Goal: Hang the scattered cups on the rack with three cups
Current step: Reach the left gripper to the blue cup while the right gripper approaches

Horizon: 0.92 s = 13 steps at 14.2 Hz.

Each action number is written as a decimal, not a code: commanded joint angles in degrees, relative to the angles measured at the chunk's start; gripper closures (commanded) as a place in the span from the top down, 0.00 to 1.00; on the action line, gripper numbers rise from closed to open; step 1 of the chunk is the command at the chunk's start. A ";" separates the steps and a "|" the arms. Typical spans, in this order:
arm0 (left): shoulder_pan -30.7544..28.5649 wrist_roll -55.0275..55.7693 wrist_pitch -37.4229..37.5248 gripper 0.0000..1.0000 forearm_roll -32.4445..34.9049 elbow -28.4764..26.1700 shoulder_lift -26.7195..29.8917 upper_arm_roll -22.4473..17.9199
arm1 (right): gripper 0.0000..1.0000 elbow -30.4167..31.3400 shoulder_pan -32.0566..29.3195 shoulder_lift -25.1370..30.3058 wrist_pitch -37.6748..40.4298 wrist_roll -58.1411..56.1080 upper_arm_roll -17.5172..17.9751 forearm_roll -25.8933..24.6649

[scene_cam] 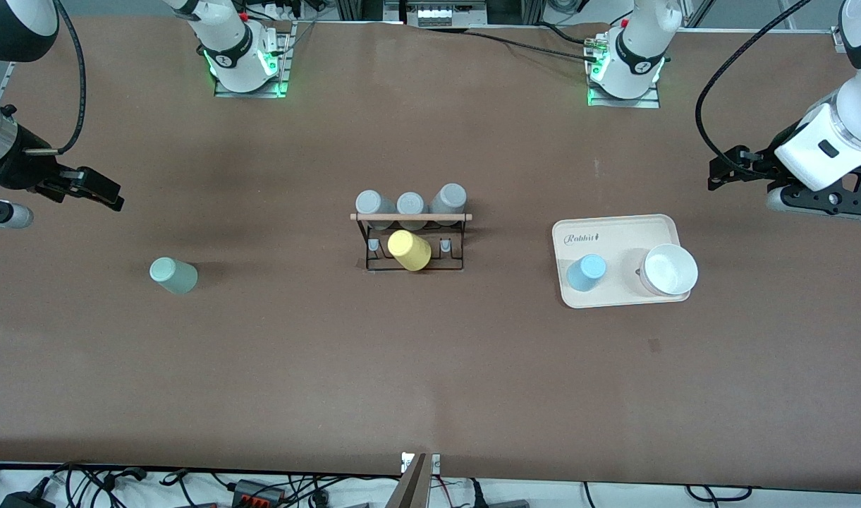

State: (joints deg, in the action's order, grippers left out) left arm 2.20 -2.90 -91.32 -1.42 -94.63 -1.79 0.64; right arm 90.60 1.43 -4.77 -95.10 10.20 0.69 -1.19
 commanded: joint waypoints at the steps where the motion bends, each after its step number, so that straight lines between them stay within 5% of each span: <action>1: 0.09 -0.35 0.36 1.00 -0.86 0.59 0.30 -0.12 | 1.00 -0.34 0.15 0.29 0.44 0.09 -0.07 0.92; 5: 0.35 -0.26 0.27 1.00 -0.95 0.68 -0.92 0.06 | 1.00 -0.51 -0.03 0.29 0.97 -0.70 -0.16 0.83; 8: 1.49 -0.35 -1.22 1.00 -2.00 2.42 -7.58 0.24 | 1.00 -0.51 -0.20 0.29 1.05 -0.62 -0.25 0.92; 13: 5.18 0.53 -16.42 1.00 -3.85 1.73 -21.92 0.76 | 1.00 -0.07 0.15 -0.23 1.06 0.18 -0.07 0.75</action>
State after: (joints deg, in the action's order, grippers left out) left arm 6.65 -2.65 -106.02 -4.37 -94.70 -19.14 1.36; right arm 90.63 1.50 -4.79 -94.87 10.15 0.54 -0.99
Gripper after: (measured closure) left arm 0.000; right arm 0.000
